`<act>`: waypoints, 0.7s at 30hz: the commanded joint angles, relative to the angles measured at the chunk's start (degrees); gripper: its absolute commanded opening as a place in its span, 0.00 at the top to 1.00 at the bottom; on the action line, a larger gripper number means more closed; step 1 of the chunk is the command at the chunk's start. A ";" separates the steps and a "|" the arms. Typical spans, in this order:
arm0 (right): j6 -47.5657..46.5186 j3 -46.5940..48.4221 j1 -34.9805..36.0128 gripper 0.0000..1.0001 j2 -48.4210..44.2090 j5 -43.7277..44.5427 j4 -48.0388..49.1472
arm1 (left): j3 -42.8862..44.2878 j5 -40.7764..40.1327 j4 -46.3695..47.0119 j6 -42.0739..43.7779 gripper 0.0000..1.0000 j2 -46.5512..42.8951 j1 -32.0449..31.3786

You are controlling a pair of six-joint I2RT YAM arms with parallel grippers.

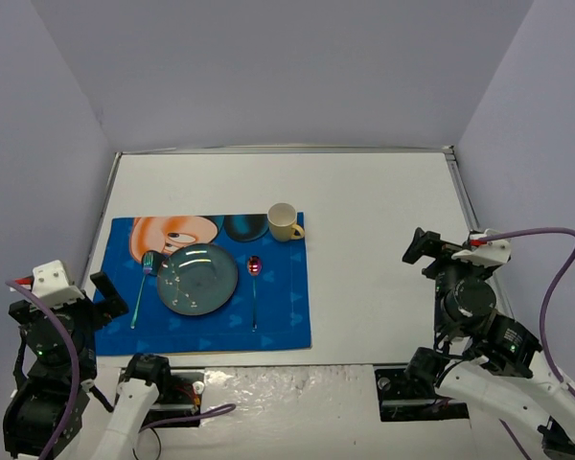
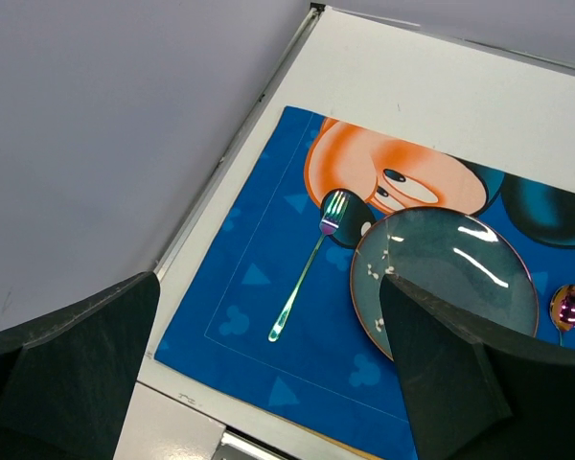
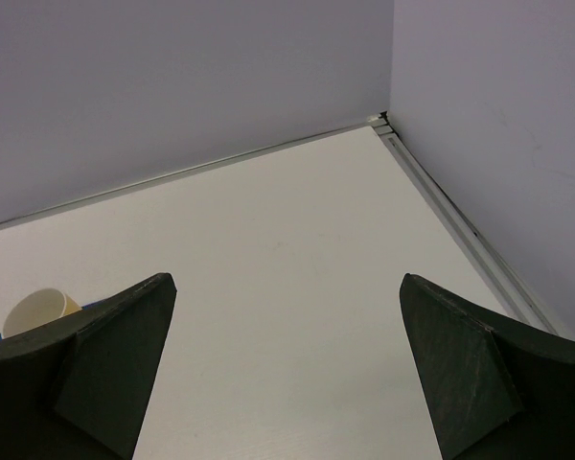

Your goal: Set the dinner table for one person

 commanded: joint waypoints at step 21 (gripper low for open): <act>-2.40 -0.77 -0.14 0.00 -3.39 2.11 4.03 | -2.05 -2.06 4.53 -0.76 0.03 -4.51 -0.36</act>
